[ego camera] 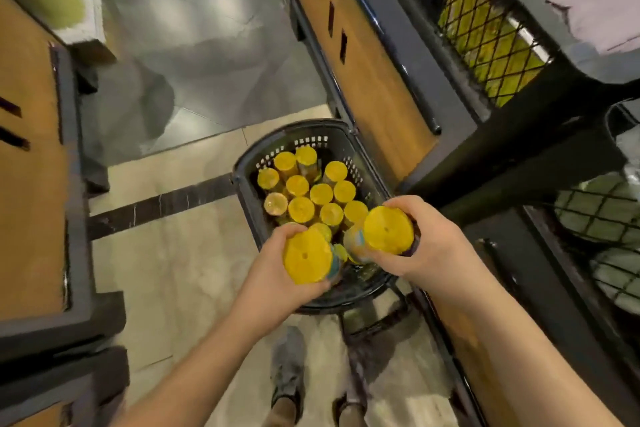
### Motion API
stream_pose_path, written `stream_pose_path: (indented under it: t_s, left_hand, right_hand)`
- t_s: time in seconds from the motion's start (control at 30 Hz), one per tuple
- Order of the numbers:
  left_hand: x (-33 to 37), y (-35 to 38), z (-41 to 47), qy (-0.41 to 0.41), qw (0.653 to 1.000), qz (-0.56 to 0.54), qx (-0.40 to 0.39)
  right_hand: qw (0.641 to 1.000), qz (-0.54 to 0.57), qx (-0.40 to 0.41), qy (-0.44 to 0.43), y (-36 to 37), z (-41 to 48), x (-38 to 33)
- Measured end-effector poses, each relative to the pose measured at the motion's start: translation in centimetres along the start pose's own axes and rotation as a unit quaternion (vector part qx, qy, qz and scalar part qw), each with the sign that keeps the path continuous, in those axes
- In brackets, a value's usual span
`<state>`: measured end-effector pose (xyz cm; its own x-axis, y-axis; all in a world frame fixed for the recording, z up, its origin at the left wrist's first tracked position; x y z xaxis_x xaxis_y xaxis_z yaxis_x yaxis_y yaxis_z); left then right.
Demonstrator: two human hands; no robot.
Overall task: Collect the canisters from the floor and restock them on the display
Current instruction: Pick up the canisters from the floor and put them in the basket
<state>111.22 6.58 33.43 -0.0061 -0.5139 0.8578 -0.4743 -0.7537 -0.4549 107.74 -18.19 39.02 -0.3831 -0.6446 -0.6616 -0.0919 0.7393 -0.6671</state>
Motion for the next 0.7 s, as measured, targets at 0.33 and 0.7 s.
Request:
stream_pose_path:
  t_s: [0.33, 0.7]
  left_hand:
    - [-13.8, 11.4, 7.0, 0.087, 0.984, 0.133, -0.079]
    - [-18.8, 16.0, 9.3, 0.06, 0.955, 0.259, -0.135]
  right_hand:
    - [0.997, -0.062, -0.046, 0.013, 9.1, 7.2, 11.4]
    - [0.997, -0.041, -0.045, 0.042, 12.8, 9.1, 15.0]
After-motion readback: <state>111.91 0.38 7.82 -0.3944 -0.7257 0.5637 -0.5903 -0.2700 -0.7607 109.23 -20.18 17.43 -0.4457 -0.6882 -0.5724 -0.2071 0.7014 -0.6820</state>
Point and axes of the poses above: each hand's wrist, its own z-axis towards the middle knuckle, its own y-axis out of the palm, x = y × z, the point moved 2 cm from there along z, towards the middle knuckle, and after that the axes turned 8 degrees about y, right-handed, at the moved point
